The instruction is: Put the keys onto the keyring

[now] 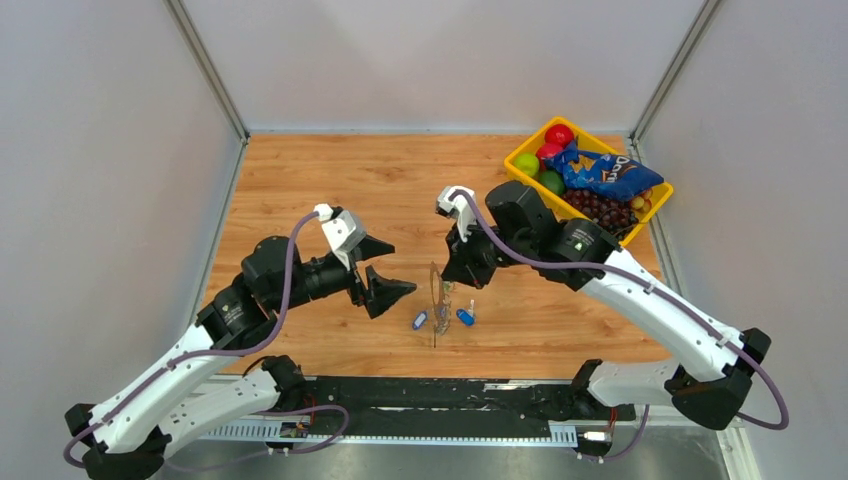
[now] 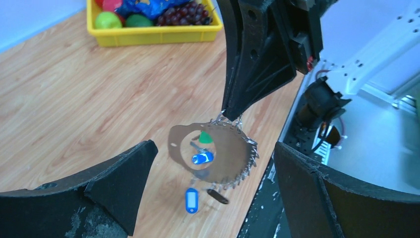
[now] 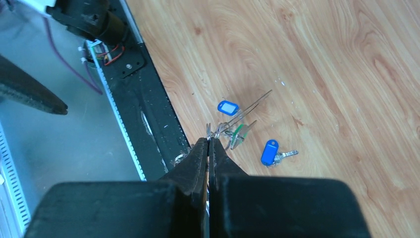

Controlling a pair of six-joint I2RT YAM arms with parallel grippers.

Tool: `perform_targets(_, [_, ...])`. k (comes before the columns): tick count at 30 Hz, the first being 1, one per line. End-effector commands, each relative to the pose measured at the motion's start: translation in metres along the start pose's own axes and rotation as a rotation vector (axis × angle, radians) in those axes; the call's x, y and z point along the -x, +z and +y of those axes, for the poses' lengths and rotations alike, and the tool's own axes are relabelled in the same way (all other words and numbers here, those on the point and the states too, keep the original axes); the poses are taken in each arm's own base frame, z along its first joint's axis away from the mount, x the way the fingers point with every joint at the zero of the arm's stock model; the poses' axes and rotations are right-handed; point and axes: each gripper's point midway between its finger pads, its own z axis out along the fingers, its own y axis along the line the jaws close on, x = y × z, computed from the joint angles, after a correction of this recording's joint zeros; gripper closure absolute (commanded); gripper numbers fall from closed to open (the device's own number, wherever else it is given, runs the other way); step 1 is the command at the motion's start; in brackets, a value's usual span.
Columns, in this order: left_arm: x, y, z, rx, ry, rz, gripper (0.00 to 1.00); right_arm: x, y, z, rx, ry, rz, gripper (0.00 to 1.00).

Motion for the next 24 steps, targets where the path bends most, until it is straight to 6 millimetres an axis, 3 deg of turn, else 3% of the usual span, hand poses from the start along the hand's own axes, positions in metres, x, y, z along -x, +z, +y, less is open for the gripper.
perform_targets(1, [0.037,-0.011,-0.027,-0.126,0.028,-0.128,0.0,0.038,-0.038,0.029,0.094,-0.116,-0.146,1.0])
perform_targets(6, [0.044,-0.014,-0.039,-0.191,0.012,-0.19,0.0,0.065,-0.061,0.045,0.139,-0.178,-0.331,1.0])
perform_targets(14, [0.061,-0.017,-0.051,-0.26,-0.006,-0.317,0.0,0.082,-0.092,0.066,0.201,-0.256,-0.598,1.0])
perform_targets(24, [0.071,-0.02,-0.075,-0.423,-0.032,-0.409,0.01,0.084,-0.098,0.087,0.285,-0.364,-0.729,1.0])
